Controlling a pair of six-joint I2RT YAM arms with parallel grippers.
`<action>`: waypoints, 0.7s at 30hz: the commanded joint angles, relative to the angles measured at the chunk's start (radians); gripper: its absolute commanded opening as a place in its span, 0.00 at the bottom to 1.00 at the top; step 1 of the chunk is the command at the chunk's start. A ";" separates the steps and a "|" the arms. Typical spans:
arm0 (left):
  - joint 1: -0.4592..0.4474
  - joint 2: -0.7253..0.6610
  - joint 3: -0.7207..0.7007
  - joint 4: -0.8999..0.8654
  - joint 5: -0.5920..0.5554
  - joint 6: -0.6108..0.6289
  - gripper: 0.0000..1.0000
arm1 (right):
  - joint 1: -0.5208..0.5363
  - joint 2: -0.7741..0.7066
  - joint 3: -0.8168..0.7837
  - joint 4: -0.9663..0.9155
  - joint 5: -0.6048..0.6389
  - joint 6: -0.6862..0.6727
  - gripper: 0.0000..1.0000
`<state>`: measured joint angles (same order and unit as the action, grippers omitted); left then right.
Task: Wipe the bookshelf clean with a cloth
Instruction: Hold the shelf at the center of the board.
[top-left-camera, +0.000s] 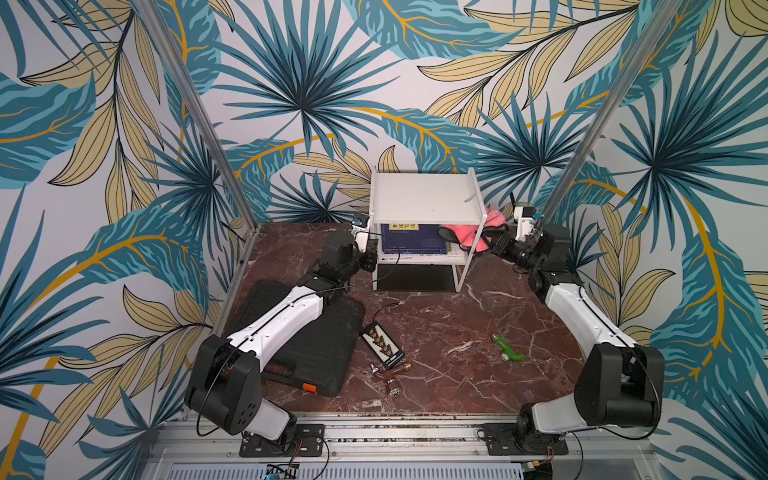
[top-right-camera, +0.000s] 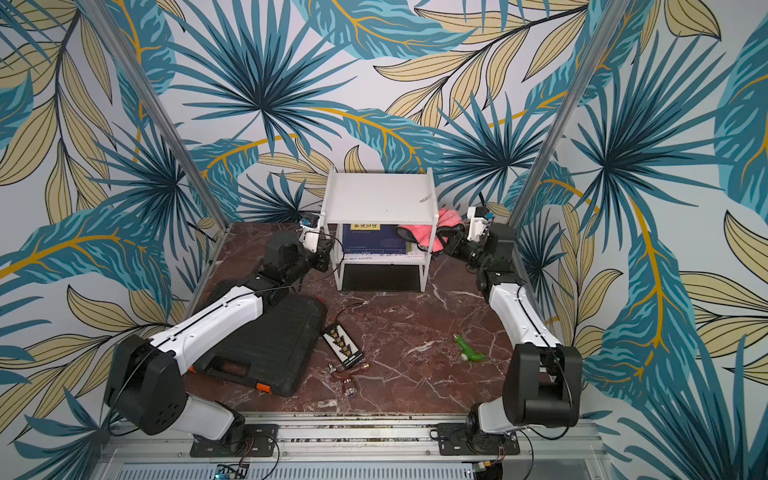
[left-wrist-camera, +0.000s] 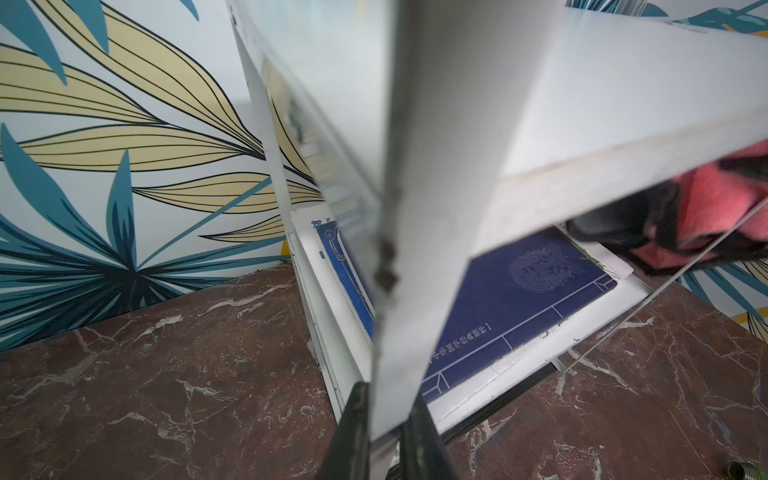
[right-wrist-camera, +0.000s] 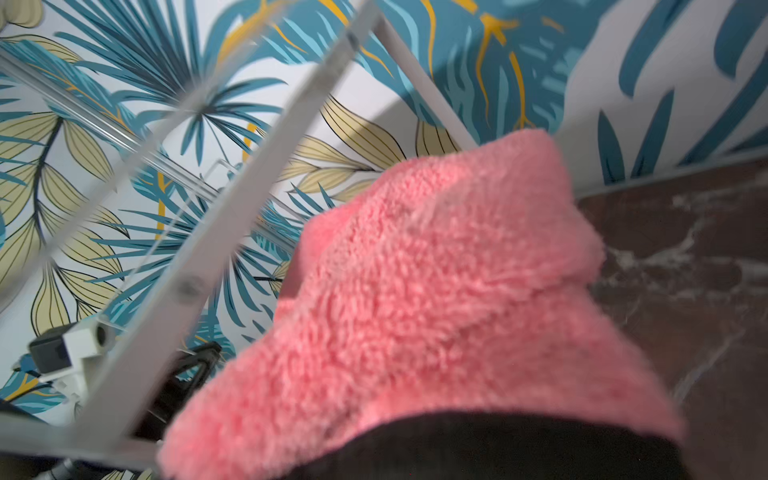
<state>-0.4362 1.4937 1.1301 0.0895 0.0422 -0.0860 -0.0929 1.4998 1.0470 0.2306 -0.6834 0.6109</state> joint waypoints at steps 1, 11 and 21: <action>0.033 0.024 0.009 -0.089 -0.024 -0.055 0.00 | 0.001 0.049 -0.010 -0.003 -0.060 0.025 0.00; 0.033 0.065 0.074 -0.105 -0.042 -0.041 0.00 | 0.006 0.120 0.085 -0.003 0.064 0.052 0.00; 0.033 0.092 0.084 -0.137 -0.021 -0.010 0.00 | 0.045 0.475 0.720 -0.164 0.163 0.092 0.00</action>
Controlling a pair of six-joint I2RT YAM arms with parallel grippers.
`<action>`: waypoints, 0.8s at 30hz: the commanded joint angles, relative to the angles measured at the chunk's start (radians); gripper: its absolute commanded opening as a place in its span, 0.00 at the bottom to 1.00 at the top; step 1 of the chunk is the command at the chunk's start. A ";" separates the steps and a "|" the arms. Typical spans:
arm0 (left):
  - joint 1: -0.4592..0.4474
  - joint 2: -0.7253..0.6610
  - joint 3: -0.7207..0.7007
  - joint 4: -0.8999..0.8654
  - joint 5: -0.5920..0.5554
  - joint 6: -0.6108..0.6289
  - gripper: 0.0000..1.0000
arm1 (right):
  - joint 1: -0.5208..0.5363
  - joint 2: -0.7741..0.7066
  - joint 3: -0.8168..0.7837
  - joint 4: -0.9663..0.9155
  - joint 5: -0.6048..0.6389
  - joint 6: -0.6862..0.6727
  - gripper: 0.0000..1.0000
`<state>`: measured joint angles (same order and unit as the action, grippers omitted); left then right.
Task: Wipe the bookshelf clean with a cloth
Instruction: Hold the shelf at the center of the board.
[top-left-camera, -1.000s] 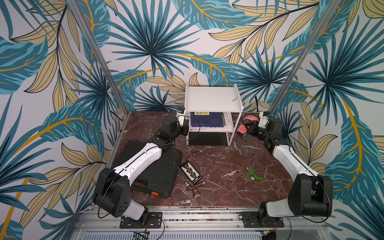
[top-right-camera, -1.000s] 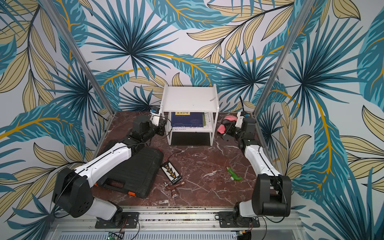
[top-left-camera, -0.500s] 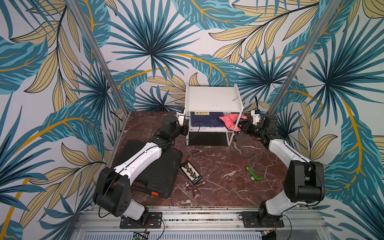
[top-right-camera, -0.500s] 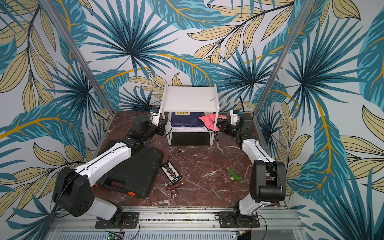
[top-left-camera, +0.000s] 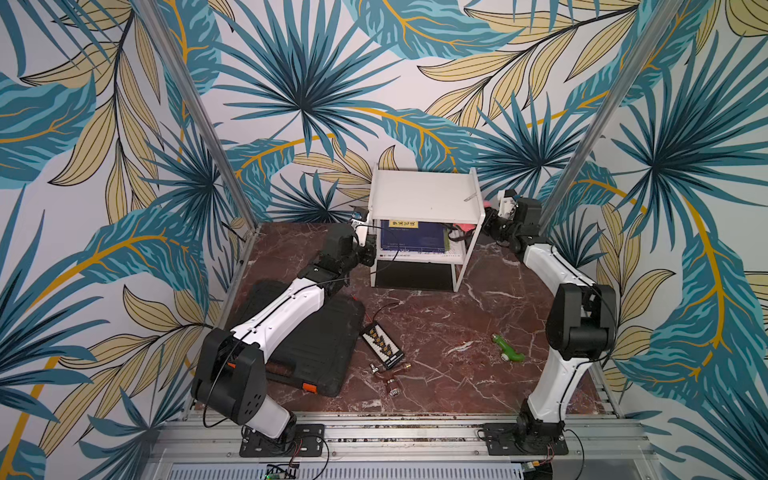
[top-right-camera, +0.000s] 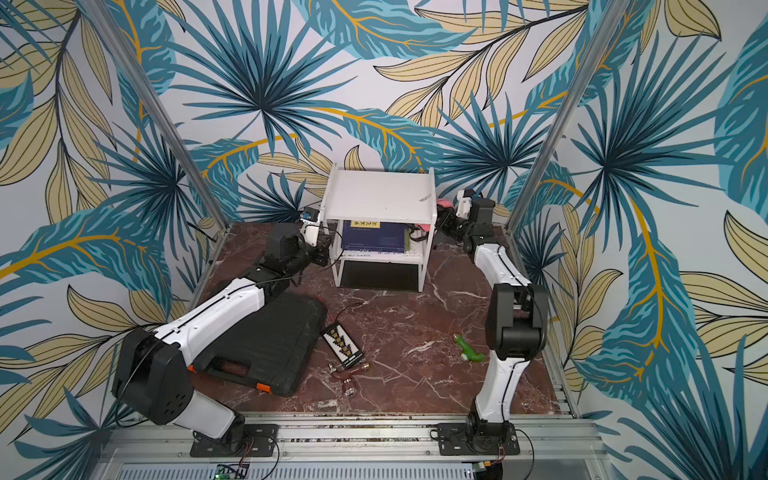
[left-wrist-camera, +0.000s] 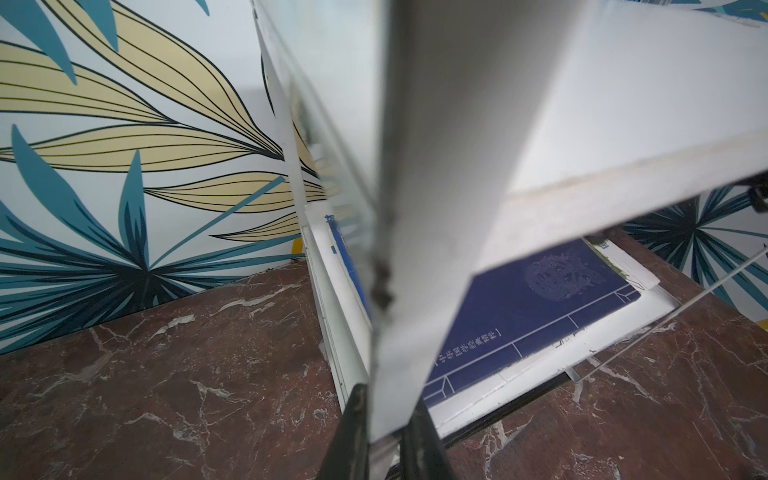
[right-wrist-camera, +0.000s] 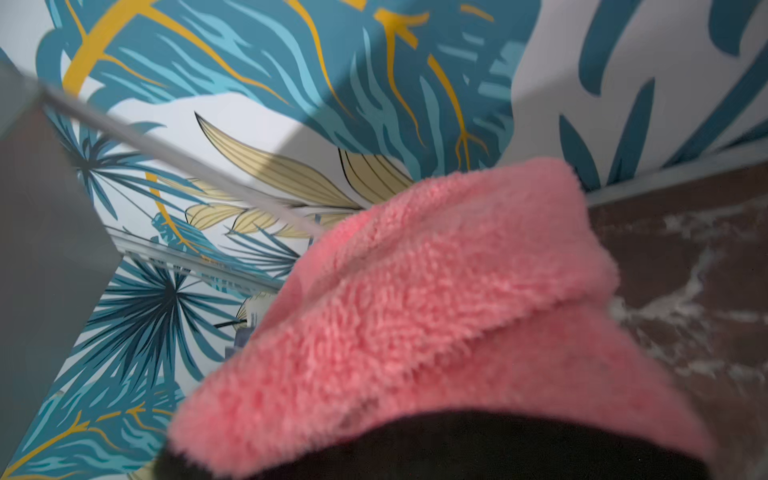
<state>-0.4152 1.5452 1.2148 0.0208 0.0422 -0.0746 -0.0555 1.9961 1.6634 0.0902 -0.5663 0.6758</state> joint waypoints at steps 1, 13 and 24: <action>0.012 0.040 -0.002 -0.070 -0.017 -0.021 0.00 | 0.007 -0.030 0.112 -0.017 0.060 0.025 0.00; 0.013 0.011 -0.037 -0.085 -0.035 -0.003 0.00 | 0.012 0.004 -0.099 -0.069 0.142 -0.156 0.00; 0.010 0.005 -0.038 -0.116 -0.017 -0.013 0.00 | 0.007 -0.502 -0.669 0.071 0.015 -0.281 0.00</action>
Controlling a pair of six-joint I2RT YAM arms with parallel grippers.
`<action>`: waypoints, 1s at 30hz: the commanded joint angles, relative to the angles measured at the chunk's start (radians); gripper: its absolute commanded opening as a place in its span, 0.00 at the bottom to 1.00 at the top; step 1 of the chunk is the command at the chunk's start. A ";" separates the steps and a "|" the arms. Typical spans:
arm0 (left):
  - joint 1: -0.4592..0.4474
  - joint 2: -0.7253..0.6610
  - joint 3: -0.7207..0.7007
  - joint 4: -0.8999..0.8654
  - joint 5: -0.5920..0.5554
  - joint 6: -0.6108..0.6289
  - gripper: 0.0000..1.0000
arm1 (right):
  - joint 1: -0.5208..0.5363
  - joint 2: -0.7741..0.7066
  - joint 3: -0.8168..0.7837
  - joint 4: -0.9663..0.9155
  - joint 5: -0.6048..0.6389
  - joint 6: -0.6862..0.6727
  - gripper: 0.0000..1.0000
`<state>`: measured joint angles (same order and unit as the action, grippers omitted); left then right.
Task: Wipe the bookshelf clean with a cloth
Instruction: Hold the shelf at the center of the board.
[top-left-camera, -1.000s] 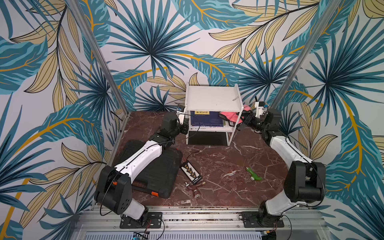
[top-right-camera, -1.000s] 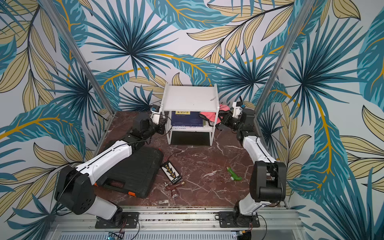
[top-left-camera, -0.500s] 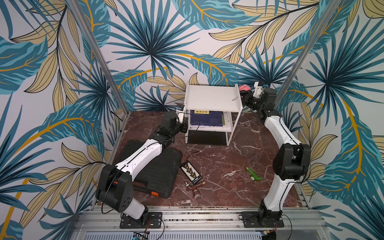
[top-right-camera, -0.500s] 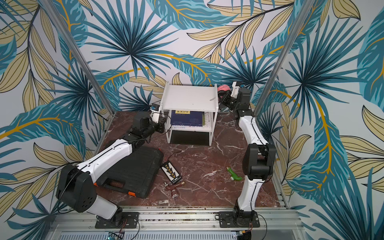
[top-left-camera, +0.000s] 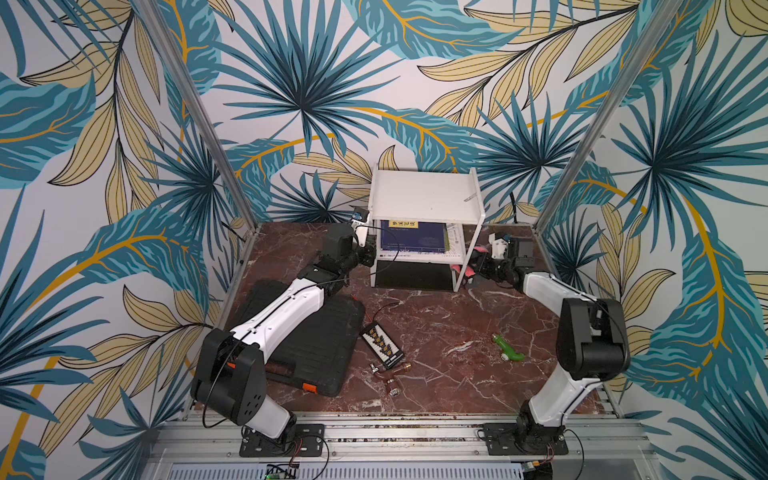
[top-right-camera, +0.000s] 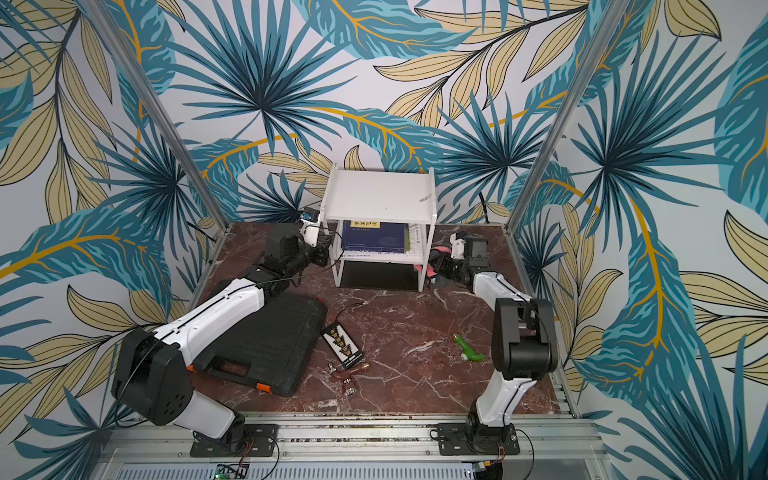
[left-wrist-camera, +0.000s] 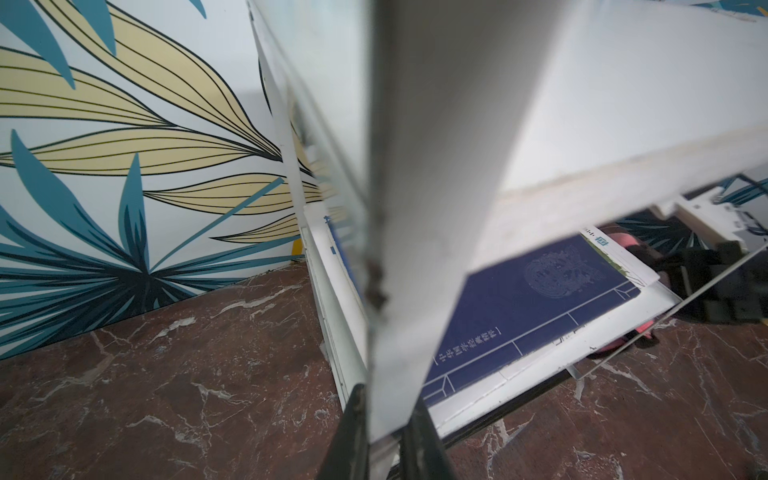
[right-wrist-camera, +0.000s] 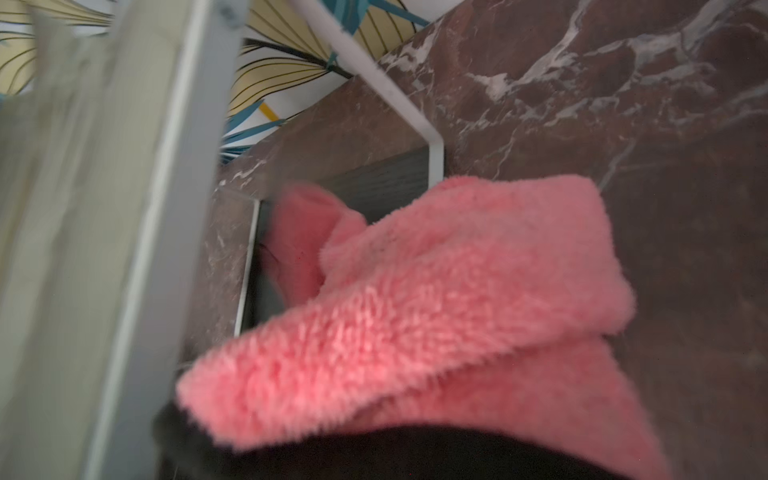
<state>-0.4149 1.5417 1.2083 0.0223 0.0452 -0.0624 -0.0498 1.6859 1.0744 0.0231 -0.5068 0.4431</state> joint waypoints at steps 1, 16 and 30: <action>0.010 0.006 -0.033 -0.115 -0.021 -0.030 0.00 | 0.001 -0.215 -0.096 0.141 -0.016 -0.049 0.00; 0.010 0.002 -0.070 -0.051 -0.012 -0.111 0.00 | 0.028 -0.082 0.013 0.291 -0.059 0.089 0.00; 0.010 0.024 -0.077 -0.011 0.010 -0.121 0.00 | 0.056 -0.096 0.078 0.217 -0.060 0.133 0.00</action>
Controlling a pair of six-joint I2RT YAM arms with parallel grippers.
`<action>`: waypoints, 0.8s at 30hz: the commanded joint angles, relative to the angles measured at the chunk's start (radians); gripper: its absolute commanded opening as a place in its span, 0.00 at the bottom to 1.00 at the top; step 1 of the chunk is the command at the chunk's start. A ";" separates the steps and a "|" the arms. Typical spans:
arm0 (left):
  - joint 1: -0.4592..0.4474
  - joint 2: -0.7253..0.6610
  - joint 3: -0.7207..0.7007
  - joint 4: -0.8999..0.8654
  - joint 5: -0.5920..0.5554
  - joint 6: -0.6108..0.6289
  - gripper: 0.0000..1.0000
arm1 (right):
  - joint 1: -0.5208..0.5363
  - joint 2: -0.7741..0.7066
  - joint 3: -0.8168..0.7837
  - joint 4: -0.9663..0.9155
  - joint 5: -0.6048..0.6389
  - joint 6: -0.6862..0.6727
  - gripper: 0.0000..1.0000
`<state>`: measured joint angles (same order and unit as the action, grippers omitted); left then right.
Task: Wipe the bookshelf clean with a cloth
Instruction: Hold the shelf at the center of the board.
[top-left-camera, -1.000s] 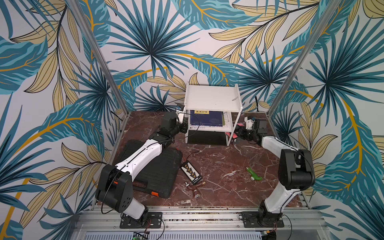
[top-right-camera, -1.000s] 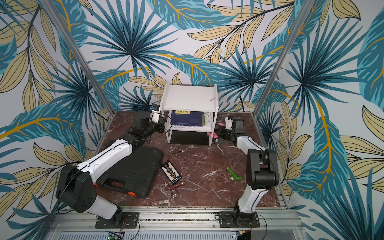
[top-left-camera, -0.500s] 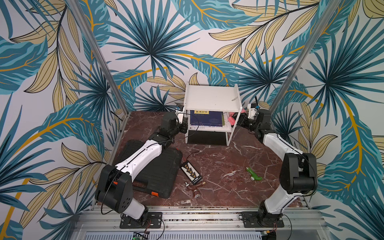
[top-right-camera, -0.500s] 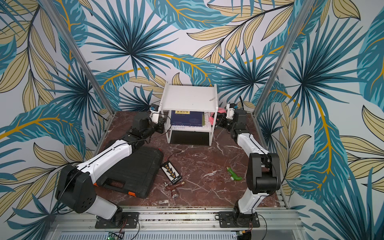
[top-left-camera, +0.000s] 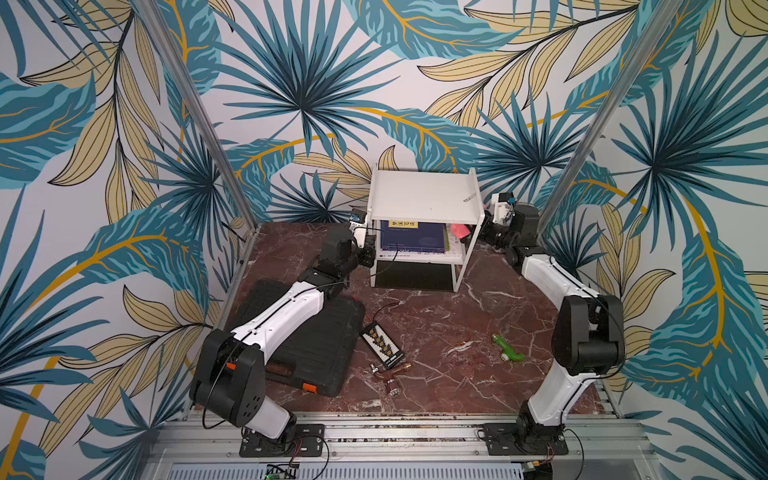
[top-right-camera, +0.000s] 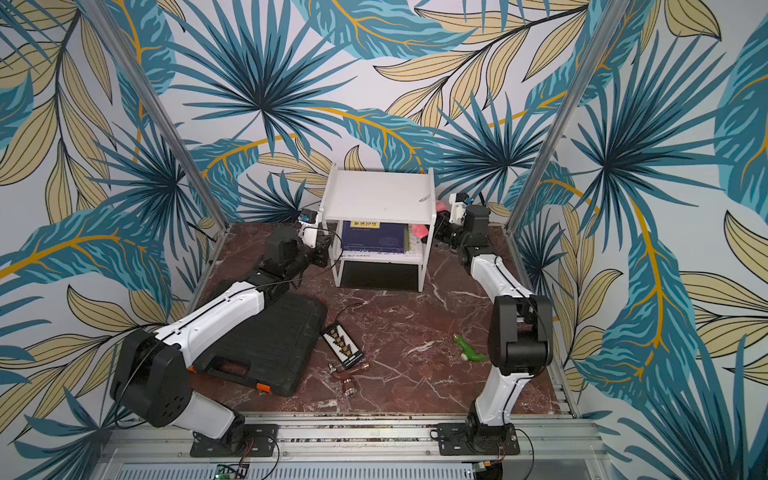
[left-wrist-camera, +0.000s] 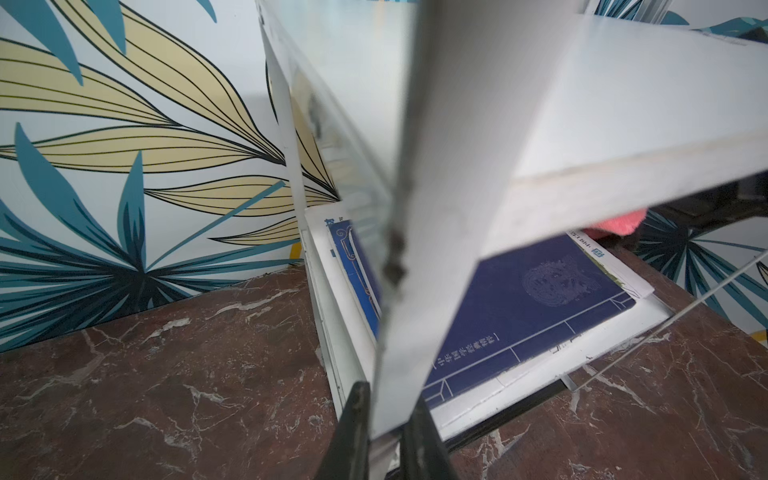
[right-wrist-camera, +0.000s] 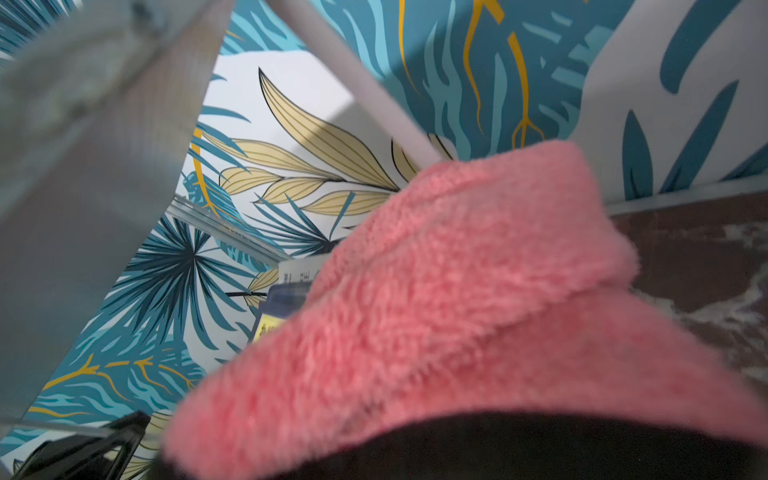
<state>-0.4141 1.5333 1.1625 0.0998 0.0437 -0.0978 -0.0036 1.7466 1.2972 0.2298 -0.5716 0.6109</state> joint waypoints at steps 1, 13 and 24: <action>0.009 0.034 -0.028 -0.090 0.014 -0.085 0.00 | 0.010 -0.215 -0.225 0.032 0.034 -0.045 0.00; 0.006 0.057 0.049 -0.143 -0.010 -0.098 0.00 | 0.010 -0.724 -0.369 -0.117 0.496 -0.362 0.00; 0.001 0.043 0.036 -0.133 -0.010 -0.134 0.00 | 0.057 -0.558 -0.170 -0.123 0.101 -0.361 0.00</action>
<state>-0.4126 1.5436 1.1995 0.0448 0.0338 -0.1226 0.0360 1.1236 1.1217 0.1501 -0.3717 0.2531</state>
